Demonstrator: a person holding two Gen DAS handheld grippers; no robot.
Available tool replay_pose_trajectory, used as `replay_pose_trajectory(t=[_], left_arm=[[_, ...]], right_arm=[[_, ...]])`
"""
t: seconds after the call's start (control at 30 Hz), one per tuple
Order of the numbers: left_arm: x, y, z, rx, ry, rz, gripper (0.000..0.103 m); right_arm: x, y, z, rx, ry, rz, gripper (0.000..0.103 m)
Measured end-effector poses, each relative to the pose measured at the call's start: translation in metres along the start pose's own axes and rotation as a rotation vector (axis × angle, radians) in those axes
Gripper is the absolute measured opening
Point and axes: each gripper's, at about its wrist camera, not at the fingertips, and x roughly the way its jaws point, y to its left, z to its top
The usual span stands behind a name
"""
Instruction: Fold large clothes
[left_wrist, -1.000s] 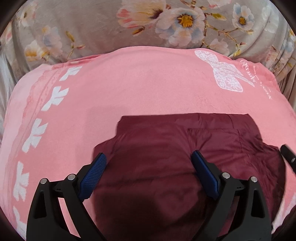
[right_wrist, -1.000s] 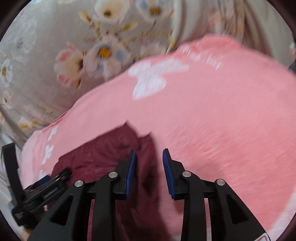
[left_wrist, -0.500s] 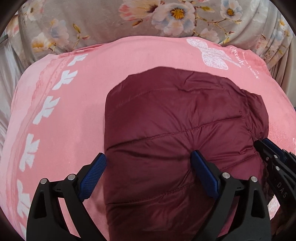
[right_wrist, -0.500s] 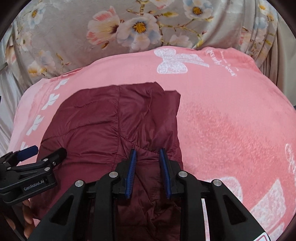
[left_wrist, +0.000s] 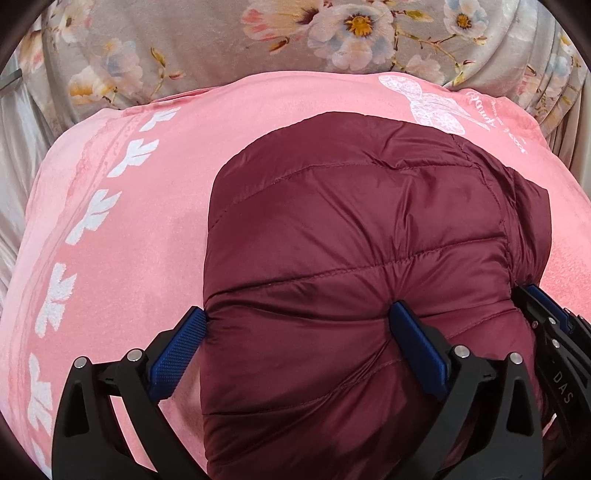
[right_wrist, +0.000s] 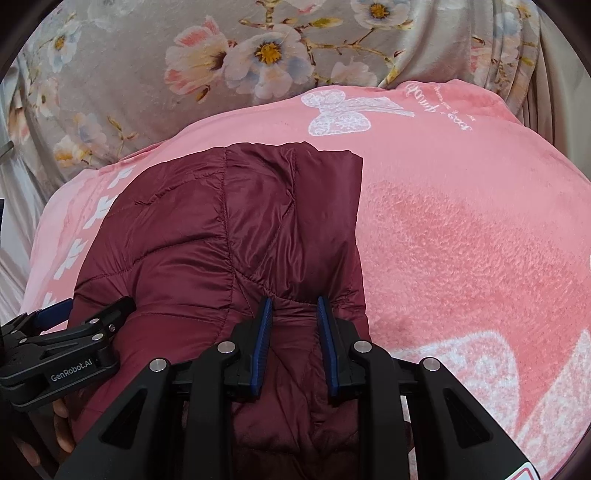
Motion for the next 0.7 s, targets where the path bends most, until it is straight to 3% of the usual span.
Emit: replay_pose_trajectory(t=[0.5, 0.7], left_arm=[[0.0036, -0.0051, -0.005, 0.004, -0.046, 0.029, 0.098], [0.0026, -0.0016, -0.0059, -0.008, -0.056, 0.01, 0.098]], right_arm=[[0.0004, -0.0002, -0.0012, 0.01, -0.006, 0.009, 0.023], [-0.0014, -0.0088, 0.001, 0.054, -0.012, 0.066, 0.024]])
